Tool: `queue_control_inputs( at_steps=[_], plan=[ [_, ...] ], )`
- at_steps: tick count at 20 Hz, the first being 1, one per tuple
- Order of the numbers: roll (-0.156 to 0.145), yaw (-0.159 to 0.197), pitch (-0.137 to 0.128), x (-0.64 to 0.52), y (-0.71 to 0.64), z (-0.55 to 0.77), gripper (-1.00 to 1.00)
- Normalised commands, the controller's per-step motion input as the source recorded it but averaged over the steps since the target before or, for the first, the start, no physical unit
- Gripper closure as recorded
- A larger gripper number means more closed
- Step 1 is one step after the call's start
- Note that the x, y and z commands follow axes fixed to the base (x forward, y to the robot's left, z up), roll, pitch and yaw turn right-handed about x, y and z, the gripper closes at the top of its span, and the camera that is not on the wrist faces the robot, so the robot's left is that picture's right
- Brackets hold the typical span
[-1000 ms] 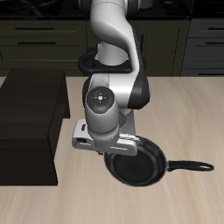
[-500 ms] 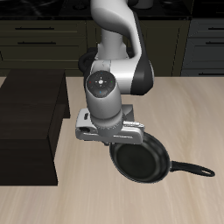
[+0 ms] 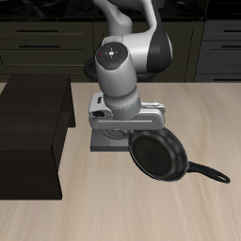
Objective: Place the frypan on the flat stove and turn on the stove
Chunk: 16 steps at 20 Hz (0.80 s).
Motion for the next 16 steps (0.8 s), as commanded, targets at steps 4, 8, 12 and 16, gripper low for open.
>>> queue_control_inputs(
  at_steps=[4,8,12,16],
  plan=[
    [0.058,0.003,-0.066,-0.31,0.19,0.38,1.00],
    [0.042,0.008,-0.056,-0.21,0.13,0.26,1.00],
    [0.059,0.000,-0.067,-0.32,0.16,0.37,1.00],
    [0.042,-0.011,-0.054,-0.33,0.06,0.26,1.00]
  ],
)
